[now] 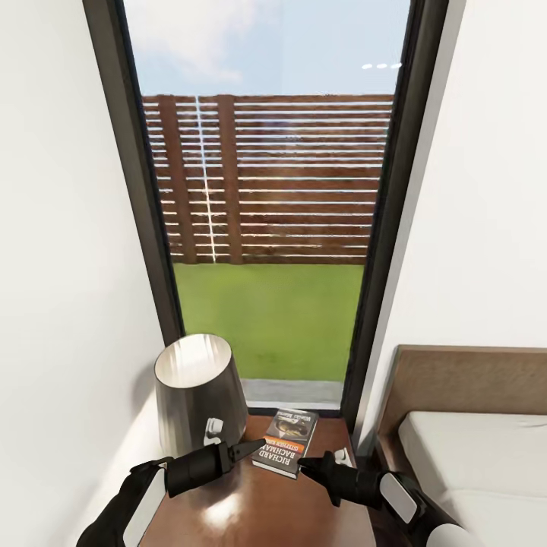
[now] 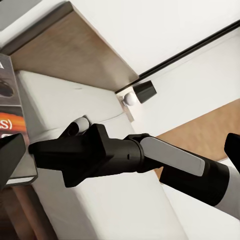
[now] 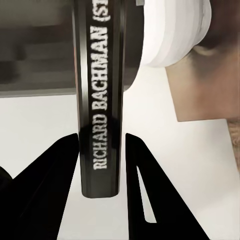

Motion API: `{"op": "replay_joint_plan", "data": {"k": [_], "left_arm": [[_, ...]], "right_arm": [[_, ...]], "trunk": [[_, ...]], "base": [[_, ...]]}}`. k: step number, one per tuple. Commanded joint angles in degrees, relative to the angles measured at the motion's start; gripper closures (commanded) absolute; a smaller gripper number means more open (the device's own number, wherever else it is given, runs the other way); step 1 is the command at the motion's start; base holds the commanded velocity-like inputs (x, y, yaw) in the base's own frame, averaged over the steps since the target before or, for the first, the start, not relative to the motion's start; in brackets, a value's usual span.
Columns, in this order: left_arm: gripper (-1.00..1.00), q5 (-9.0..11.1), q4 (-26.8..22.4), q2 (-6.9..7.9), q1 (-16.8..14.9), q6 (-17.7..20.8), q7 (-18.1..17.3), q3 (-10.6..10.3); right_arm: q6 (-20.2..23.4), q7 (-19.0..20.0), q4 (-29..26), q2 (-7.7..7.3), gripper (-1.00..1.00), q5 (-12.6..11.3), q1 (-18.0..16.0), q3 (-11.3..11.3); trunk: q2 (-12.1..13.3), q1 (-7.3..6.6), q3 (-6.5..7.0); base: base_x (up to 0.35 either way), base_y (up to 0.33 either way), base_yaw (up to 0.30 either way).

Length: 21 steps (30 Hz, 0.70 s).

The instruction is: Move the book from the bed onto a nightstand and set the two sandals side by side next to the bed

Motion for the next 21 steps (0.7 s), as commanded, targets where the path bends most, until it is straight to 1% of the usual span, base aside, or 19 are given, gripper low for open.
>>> {"op": "replay_joint_plan", "data": {"k": [1,21], "left_arm": [[-1.0,0.5,0.0,0.07,0.0,0.5,0.1,-0.2],[-1.0,0.5,0.0,0.06,0.0,0.5,0.1,-0.2]], "right_arm": [[0.2,0.0,0.0,-0.04,1.0,-0.4,0.0,0.2],[0.3,0.0,0.0,-0.04,1.0,-0.4,0.0,0.2]], "trunk": [[-0.5,0.23,-0.25],[-8.5,4.62,-3.84]], "base": [[0.0,0.0,0.0],[0.0,0.0,0.0]]}}
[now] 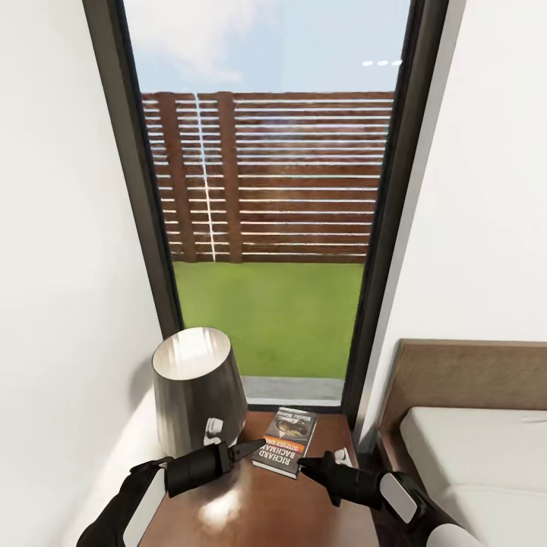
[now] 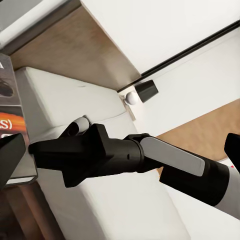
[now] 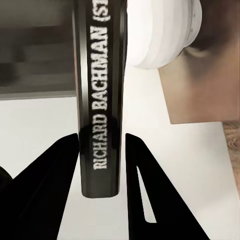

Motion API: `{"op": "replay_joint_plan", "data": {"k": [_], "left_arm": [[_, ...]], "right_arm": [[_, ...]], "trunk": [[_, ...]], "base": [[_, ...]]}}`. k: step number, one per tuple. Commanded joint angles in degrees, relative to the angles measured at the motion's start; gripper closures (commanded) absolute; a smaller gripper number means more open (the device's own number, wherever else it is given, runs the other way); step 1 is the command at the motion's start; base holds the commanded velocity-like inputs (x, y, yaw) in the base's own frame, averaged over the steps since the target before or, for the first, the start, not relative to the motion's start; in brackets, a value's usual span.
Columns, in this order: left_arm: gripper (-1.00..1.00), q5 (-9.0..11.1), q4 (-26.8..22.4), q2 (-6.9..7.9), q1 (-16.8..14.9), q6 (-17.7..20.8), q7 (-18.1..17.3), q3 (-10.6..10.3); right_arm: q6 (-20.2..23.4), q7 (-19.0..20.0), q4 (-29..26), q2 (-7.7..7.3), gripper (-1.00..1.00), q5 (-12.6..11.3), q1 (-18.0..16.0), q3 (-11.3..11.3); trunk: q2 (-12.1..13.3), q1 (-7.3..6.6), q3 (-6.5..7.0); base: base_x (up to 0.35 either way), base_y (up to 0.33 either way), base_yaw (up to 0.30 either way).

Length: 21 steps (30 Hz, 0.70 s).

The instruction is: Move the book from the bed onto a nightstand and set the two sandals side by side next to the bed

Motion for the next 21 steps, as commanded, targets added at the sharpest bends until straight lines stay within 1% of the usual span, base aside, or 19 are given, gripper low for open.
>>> {"op": "replay_joint_plan", "data": {"k": [1,21], "left_arm": [[-1.0,0.5,0.0,0.06,0.0,0.5,0.1,-0.2],[-1.0,0.5,0.0,0.06,0.0,0.5,0.1,-0.2]], "right_arm": [[0.2,0.0,0.0,-0.04,1.0,-0.4,0.0,0.2],[0.2,0.0,0.0,-0.04,1.0,-0.4,0.0,0.2]], "trunk": [[-0.5,0.22,-0.25],[-8.5,4.62,-3.84]], "base": [[0.0,0.0,0.0],[0.0,0.0,0.0]]}}
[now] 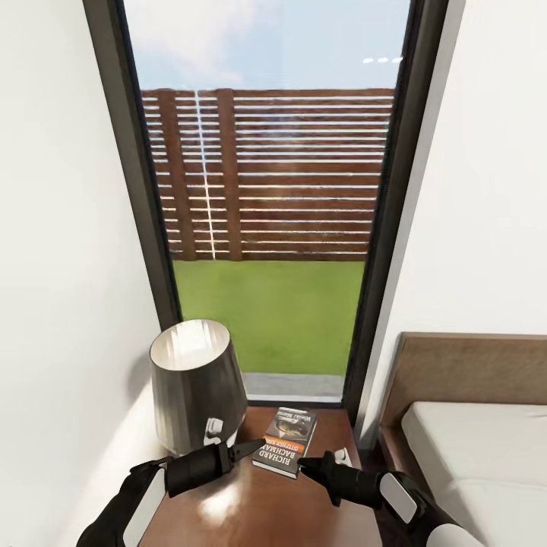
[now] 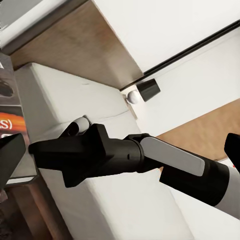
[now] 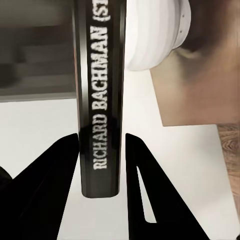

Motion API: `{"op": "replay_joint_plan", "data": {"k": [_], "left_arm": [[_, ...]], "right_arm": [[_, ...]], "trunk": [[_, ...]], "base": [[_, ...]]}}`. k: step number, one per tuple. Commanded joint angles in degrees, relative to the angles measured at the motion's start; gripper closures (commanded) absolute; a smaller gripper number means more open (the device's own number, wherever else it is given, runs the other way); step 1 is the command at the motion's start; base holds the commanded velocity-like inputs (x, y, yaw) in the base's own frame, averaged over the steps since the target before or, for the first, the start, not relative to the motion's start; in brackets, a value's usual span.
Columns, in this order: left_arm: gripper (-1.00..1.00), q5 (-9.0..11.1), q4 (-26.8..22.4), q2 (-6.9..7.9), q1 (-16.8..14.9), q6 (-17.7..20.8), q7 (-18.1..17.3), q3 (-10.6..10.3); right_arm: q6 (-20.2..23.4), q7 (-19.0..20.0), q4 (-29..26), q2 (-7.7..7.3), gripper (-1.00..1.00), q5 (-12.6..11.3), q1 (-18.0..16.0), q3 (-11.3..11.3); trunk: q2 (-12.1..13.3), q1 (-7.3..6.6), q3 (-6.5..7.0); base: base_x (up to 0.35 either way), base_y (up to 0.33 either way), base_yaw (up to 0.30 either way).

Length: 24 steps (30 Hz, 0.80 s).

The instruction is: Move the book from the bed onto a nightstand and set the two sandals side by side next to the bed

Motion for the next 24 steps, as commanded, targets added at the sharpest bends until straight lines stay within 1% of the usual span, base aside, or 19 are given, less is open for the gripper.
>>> {"op": "replay_joint_plan", "data": {"k": [1,24], "left_arm": [[-1.0,0.5,0.0,0.06,0.0,0.5,0.1,-0.2],[-1.0,0.5,0.0,0.05,0.0,0.5,0.1,-0.2]], "right_arm": [[0.2,0.0,0.0,-0.04,1.0,-0.4,0.0,0.2],[0.3,0.0,0.0,-0.04,1.0,-0.4,0.0,0.2]], "trunk": [[-0.4,0.22,-0.24],[-9.7,5.27,-4.37]], "base": [[0.0,0.0,0.0],[0.0,0.0,0.0]]}}
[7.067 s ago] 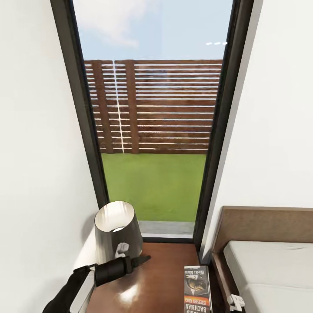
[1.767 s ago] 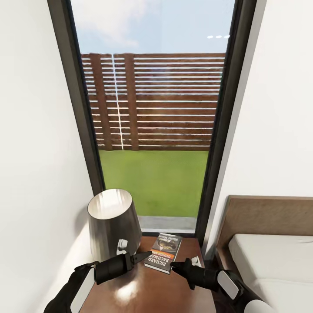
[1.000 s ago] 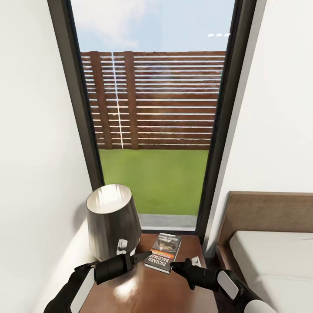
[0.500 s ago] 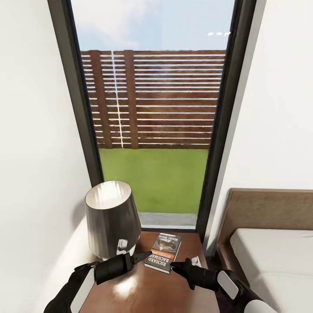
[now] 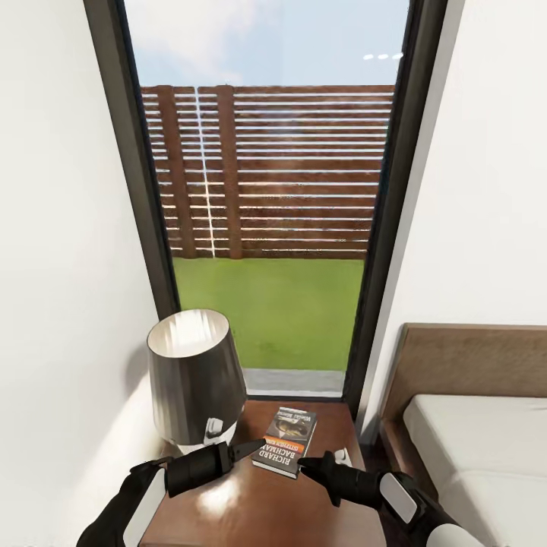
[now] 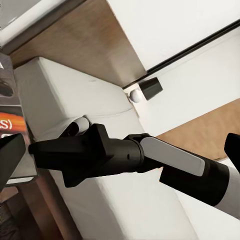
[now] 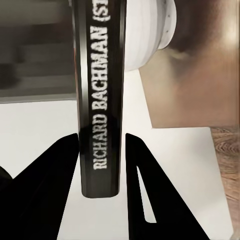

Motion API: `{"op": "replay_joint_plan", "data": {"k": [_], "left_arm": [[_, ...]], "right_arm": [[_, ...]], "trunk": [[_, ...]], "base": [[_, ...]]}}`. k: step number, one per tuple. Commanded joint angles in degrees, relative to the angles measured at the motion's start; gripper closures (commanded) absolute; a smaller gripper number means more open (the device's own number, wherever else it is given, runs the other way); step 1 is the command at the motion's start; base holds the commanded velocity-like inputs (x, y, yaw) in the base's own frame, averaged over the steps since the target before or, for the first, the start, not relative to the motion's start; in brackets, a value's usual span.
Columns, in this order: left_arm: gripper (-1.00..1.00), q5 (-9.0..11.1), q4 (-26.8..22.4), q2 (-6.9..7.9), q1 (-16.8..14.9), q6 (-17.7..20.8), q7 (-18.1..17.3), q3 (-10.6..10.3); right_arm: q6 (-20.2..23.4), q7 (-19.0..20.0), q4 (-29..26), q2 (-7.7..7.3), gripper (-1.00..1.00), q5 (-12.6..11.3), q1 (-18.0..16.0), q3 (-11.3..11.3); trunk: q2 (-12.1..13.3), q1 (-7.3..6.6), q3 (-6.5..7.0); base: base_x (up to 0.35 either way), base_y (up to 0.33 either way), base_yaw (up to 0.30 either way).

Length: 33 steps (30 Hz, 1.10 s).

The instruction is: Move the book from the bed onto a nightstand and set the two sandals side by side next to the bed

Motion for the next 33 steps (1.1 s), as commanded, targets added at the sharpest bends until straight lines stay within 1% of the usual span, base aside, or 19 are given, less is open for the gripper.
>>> {"op": "replay_joint_plan", "data": {"k": [1,33], "left_arm": [[-1.0,0.5,0.0,0.06,0.0,0.5,0.1,-0.2],[-1.0,0.5,0.1,0.06,0.0,0.4,0.1,-0.2]], "right_arm": [[0.3,0.0,0.0,-0.04,1.0,-0.4,0.0,0.2],[0.2,0.0,0.0,-0.04,1.0,-0.4,0.0,0.2]], "trunk": [[-0.4,0.22,-0.24],[-13.3,7.25,-5.99]], "base": [[0.0,0.0,0.0],[0.0,0.0,0.0]]}}
